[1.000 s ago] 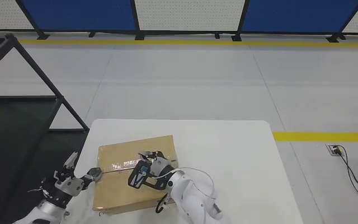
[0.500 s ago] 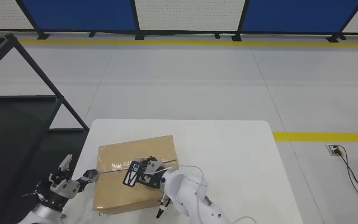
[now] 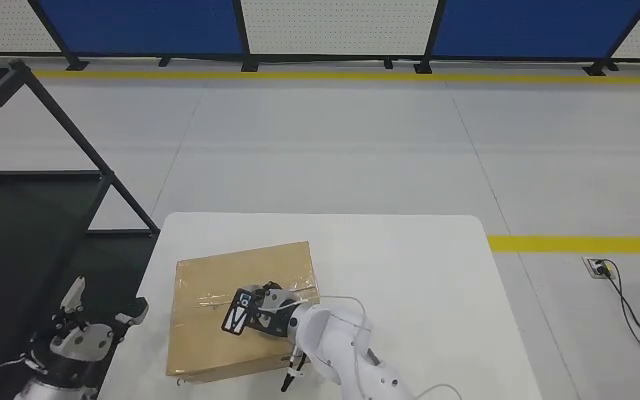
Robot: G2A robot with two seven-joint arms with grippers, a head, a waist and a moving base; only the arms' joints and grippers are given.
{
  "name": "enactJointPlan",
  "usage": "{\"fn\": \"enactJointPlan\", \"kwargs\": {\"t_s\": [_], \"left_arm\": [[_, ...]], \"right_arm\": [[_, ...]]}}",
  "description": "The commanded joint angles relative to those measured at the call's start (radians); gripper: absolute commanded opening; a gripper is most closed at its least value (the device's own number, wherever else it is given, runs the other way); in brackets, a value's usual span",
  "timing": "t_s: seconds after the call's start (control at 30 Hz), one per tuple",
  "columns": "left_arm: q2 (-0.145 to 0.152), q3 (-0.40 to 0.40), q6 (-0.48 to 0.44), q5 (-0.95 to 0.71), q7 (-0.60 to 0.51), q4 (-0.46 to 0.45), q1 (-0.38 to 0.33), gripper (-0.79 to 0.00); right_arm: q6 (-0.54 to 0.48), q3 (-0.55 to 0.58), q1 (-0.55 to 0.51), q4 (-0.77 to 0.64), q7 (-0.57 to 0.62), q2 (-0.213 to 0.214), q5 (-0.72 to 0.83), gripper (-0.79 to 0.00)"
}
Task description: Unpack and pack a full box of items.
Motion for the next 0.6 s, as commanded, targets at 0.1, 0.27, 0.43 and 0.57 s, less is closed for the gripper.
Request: {"fn": "enactJointPlan", "kwargs": {"t_s": [0.1, 0.27, 0.43, 0.57], "left_arm": [[0.0, 0.042, 0.056, 0.034, -0.021, -0.035, 0.004, 0.0], [0.0, 0.137, 0.102, 0.097, 0.005, 0.017, -0.081, 0.0], [-0.003, 0.197, 0.102, 0.143, 0.021, 0.062, -0.142, 0.0], [-0.001, 0.207, 0.119, 0.165, 0.011, 0.082, -0.155, 0.0]], "right_arm": [[-0.003, -0.003, 0.001, 0.003, -0.008, 0.004, 0.01, -0.785], [-0.007, -0.005, 0.0, 0.002, -0.017, 0.01, 0.016, -0.785], [-0.009, -0.005, -0.007, -0.01, -0.025, 0.016, 0.021, -0.785], [-0.01, -0.005, -0.015, -0.027, -0.032, 0.021, 0.023, -0.785]]}}
